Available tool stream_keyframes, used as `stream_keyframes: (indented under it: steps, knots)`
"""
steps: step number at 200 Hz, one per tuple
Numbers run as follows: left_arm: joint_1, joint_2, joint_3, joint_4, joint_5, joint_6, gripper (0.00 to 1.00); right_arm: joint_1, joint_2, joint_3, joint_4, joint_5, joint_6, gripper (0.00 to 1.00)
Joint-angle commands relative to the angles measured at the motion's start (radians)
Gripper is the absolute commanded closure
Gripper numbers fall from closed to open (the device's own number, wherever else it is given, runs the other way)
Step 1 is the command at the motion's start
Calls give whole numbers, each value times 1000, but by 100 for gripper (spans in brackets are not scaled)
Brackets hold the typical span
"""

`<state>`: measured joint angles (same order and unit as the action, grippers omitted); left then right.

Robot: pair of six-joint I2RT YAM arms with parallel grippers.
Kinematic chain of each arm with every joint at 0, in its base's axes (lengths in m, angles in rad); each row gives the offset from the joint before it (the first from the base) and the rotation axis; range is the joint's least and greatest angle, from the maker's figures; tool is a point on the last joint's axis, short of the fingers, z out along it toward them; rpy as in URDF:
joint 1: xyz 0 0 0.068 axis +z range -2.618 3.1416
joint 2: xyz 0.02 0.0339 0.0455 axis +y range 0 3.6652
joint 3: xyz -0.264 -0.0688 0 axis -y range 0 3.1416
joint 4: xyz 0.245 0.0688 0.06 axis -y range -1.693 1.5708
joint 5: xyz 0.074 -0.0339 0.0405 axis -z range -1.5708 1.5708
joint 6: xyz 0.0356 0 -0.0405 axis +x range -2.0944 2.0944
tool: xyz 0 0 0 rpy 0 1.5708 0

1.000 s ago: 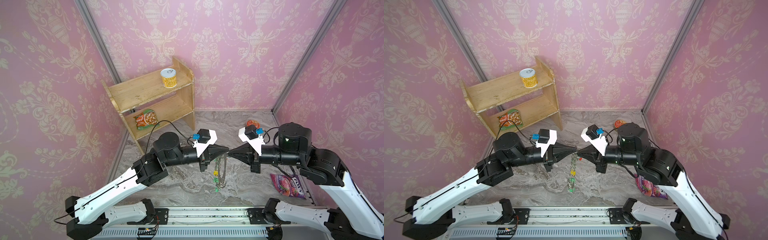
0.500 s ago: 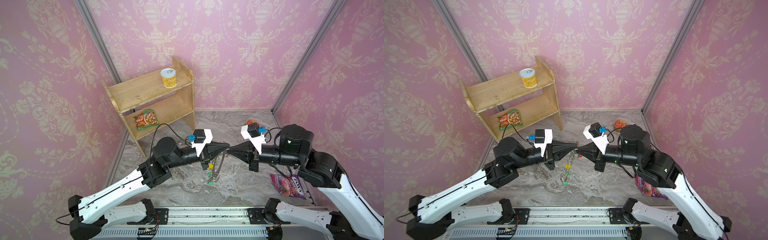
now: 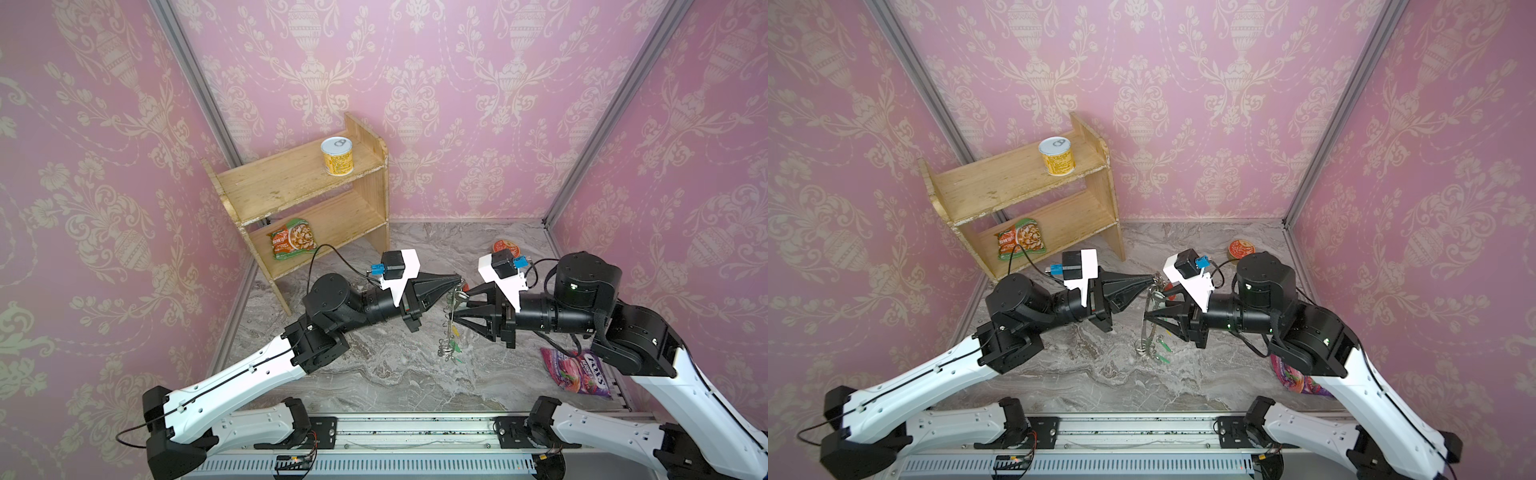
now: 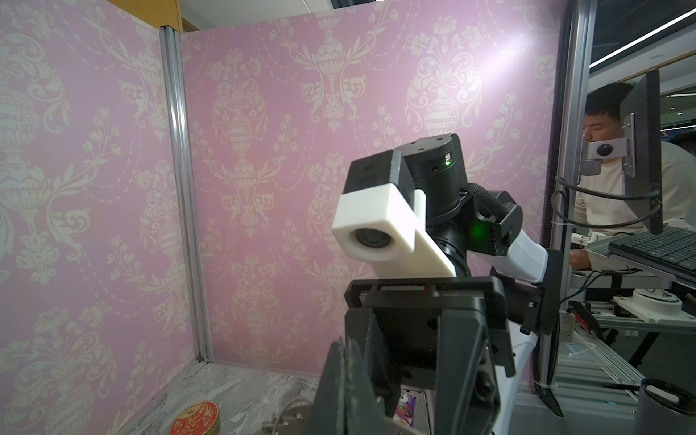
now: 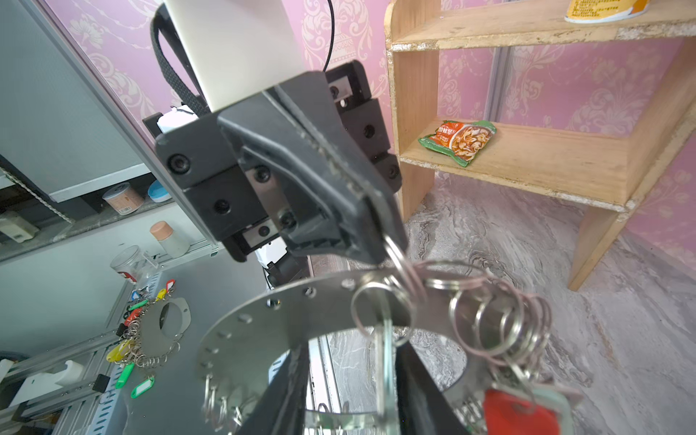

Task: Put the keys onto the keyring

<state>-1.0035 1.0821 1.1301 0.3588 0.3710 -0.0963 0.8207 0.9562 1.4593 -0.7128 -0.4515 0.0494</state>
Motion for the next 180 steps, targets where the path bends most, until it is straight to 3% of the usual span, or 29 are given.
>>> stream_keyframes:
  steps: [1,47,81,104,149,180]
  knots:
    - [12,-8,13,68,1,-23,100,5,-24,27,-61,41,-32,56]
    - [22,-5,23,32,50,-32,100,5,-42,100,-164,121,-97,47]
    - [25,9,40,2,98,-45,100,5,-37,126,-157,124,-117,46]
    - [26,17,55,-14,129,-54,100,6,-33,125,-125,116,-131,52]
    - [26,19,71,-26,157,-66,100,4,-28,108,-70,108,-139,73]
    - [26,21,74,-25,170,-71,100,4,-28,93,-49,103,-135,78]
